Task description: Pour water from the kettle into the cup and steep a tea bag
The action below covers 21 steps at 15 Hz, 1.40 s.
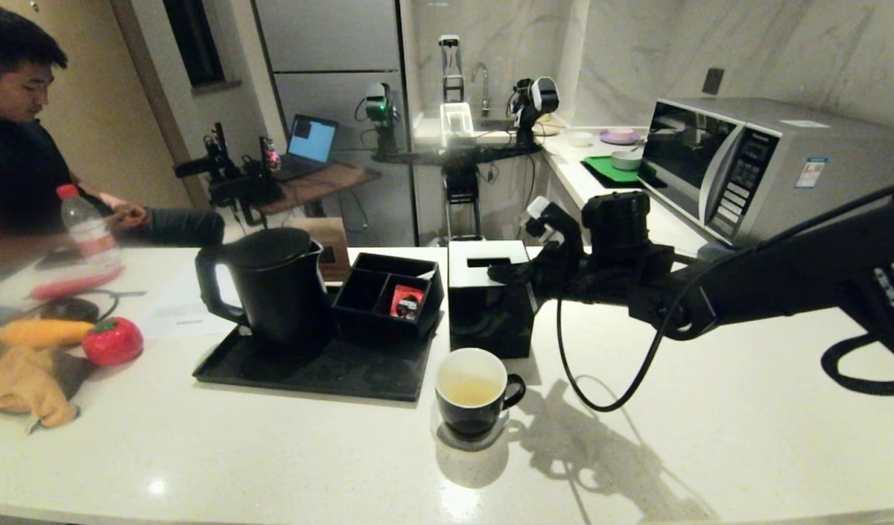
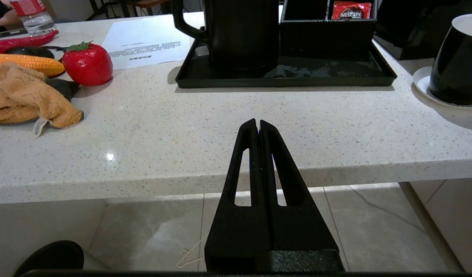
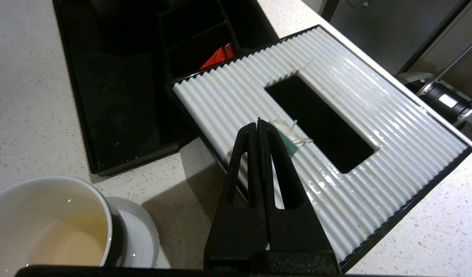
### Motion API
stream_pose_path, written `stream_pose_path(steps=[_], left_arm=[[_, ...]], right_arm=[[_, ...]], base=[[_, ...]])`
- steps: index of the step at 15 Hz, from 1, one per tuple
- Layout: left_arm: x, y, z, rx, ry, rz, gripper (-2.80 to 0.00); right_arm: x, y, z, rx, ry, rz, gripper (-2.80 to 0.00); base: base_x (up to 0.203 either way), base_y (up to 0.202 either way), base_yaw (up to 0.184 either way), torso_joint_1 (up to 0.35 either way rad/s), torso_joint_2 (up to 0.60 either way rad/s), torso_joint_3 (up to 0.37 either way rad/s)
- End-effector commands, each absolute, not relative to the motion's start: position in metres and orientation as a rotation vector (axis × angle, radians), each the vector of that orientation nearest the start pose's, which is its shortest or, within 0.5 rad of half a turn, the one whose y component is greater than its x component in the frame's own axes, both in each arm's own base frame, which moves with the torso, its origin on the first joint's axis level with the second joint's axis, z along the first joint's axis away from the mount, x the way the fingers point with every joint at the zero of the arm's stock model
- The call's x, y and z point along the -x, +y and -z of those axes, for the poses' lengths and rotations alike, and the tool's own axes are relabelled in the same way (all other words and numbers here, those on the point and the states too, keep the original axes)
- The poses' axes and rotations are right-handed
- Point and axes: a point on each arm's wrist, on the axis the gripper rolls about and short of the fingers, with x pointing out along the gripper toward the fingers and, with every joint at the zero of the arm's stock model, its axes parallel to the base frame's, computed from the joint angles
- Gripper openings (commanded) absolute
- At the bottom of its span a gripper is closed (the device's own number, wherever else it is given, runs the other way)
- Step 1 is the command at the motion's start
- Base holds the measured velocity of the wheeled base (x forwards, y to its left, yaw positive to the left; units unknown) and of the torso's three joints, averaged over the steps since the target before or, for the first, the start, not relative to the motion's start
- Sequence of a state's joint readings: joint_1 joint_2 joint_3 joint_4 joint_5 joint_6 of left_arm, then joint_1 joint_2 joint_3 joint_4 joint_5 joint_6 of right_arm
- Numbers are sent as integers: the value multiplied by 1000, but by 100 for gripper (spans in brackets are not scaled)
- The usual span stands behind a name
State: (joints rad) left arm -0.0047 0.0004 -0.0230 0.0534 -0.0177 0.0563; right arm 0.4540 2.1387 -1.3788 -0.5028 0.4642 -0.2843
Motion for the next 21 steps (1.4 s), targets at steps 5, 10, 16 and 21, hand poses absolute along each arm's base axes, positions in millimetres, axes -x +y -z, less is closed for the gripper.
stream_pose_path(steps=[5,10,16,21], left_arm=[[25,0,-76,-57,30,22,-280],[25,0,-76,-57,30,22,-280],[25,0,-76,-57,30,23,-280],[25,0,-76,-57,30,22,-280]], right_arm=[[-396,204,-158,274,120,-947,-280],[-405,208,-159,294,87,-943,-280],[-411,209,-160,294,71,-938,-280],[-415,203,-164,293,60,-919,-280]], base=[[0,0,0,0,0,0],[0,0,0,0,0,0],[0,0,0,0,0,0],[0,0,0,0,0,0]])
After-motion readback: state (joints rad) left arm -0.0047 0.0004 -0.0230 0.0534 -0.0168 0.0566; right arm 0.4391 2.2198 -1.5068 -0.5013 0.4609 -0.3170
